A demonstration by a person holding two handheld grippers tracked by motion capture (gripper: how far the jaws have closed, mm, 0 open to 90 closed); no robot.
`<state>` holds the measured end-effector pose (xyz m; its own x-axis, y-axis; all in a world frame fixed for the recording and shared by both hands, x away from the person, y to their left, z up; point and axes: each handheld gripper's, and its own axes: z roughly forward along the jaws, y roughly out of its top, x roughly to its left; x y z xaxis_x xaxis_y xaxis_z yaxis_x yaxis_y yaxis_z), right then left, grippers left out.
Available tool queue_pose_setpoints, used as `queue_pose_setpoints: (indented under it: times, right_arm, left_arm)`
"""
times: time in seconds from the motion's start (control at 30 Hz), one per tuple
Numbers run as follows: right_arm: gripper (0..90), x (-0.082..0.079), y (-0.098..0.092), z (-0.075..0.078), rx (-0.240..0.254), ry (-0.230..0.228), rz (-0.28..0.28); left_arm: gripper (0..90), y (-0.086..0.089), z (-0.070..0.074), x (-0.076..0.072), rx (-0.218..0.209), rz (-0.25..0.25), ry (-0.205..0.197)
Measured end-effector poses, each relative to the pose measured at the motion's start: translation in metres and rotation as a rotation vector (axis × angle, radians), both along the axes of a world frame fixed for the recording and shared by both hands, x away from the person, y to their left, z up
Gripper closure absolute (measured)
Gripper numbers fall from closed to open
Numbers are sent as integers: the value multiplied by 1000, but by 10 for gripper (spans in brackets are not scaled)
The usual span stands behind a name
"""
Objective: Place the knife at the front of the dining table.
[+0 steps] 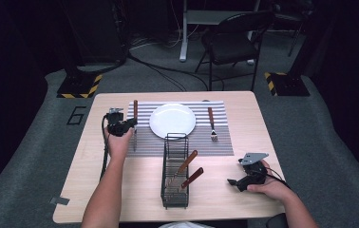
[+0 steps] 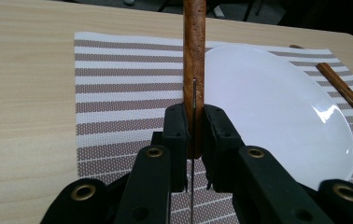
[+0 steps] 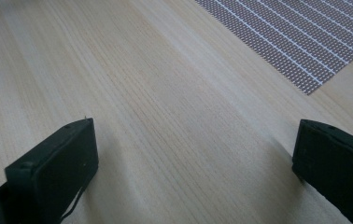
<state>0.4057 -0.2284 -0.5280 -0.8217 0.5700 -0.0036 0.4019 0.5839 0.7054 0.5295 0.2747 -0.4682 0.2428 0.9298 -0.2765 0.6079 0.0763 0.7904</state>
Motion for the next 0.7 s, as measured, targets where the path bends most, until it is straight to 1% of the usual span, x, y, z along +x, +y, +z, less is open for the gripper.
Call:
queue_pose_setpoints:
  times: [0.07, 0.13, 0.17, 0.2, 0.23, 0.3, 0.33, 0.47, 0.5, 0.53, 0.57, 0.6, 0.63, 0.67, 0.7]
  right_arm:
    - [0, 0, 0, 0, 0, 0, 0]
    - [0, 0, 0, 0, 0, 0, 0]
    - [0, 0, 0, 0, 0, 0, 0]
    - [0, 0, 0, 0, 0, 0, 2]
    - [0, 0, 0, 0, 0, 0, 2]
    - [0, 0, 0, 0, 1, -1, 2]
    - [0, 0, 0, 0, 1, -1, 2]
    - [0, 0, 0, 0, 1, -1, 1]
    - [0, 0, 0, 0, 1, -1, 1]
    - [0, 0, 0, 0, 0, -4, 5]
    - [0, 0, 0, 0, 0, -4, 5]
    - [0, 0, 0, 0, 1, -4, 4]
    - [0, 0, 0, 0, 1, -4, 4]
    - [0, 0, 0, 0, 0, -4, 5]
    - [0, 0, 0, 0, 0, -4, 5]
  left_arm:
    - [805, 0, -2, 2, -8, 6, 3]
    - [805, -1, -6, 4, -6, 14, 2]
    - [806, -2, -8, 6, -6, 17, 11]
    - [806, -4, -11, 8, 12, 18, 22]
    - [806, -4, -11, 8, 12, 18, 22]
    - [806, -8, -14, 11, 32, 15, 44]
    - [806, -9, -15, 13, 44, 7, 48]
    - [806, -16, -13, 20, 57, 13, 51]
    - [806, -17, -12, 21, 48, 20, 42]
    - [807, -17, -14, 23, 23, 28, 47]
    - [807, -17, -14, 23, 23, 28, 47]
    - [807, -17, -16, 28, 36, 26, 77]
    - [807, -17, -16, 28, 36, 26, 77]
    - [807, -18, -18, 31, 49, 29, 79]
    - [807, -18, -18, 31, 49, 29, 79]
